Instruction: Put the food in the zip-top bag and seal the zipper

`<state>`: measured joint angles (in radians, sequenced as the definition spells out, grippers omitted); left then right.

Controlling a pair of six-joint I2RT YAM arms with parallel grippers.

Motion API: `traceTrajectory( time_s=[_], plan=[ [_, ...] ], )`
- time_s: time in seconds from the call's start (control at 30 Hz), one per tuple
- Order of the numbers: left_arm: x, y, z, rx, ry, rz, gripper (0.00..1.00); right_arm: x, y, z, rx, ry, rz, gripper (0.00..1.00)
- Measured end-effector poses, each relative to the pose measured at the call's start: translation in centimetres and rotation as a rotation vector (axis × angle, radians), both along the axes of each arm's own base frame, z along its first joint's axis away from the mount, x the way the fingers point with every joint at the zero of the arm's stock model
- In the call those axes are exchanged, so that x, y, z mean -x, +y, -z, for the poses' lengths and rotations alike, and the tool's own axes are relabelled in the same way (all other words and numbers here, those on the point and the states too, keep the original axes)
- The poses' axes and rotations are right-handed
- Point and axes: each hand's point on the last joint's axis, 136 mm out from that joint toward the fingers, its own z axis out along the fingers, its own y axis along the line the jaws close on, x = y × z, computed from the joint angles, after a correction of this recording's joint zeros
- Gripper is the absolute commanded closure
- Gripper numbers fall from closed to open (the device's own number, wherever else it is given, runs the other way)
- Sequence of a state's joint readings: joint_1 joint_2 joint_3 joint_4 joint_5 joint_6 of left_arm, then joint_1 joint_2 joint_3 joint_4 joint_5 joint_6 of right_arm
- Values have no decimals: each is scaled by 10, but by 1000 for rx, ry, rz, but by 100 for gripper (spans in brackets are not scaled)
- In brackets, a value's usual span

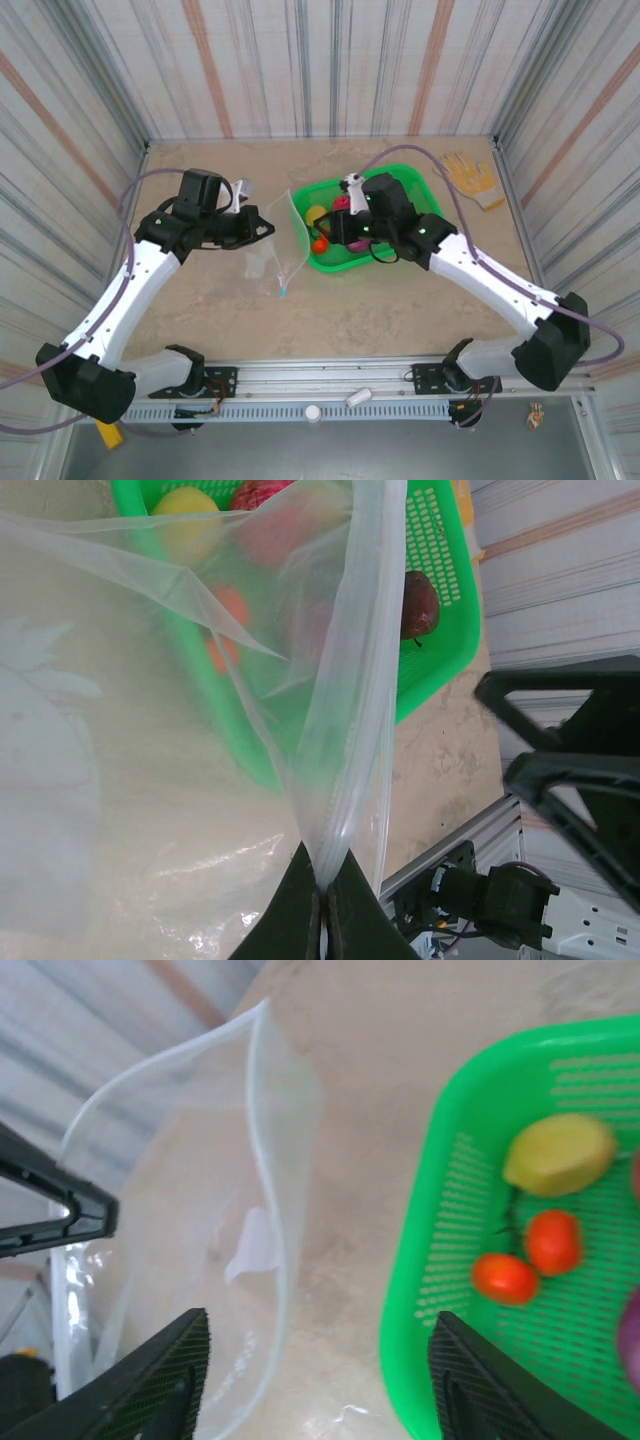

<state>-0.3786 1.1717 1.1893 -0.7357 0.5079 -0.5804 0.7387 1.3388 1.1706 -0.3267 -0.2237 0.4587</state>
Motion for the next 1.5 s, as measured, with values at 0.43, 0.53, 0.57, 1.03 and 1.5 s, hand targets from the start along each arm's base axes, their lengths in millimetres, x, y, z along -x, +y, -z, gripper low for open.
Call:
traceTrajectory(
  time_s=[0.43,0.53,0.57,1.03,1.5],
  plan=[
    [3,1,-9,-16,-19,19,55,8,42,40,6,161,-116,100],
    [5,1,-11,-25,-18,26,47,7,43,39,-9,168,-103,100],
    [6,0,-13,-32,-24,29,48,7,43,39,-12,170,-99,100],
    [21,-32,-6,-158,-55,125,49,15,46,39,-34,199,-62,100],
    [15,-10,2,-346,-135,4,79,15,40,29,-47,200,36,100]
  ],
)
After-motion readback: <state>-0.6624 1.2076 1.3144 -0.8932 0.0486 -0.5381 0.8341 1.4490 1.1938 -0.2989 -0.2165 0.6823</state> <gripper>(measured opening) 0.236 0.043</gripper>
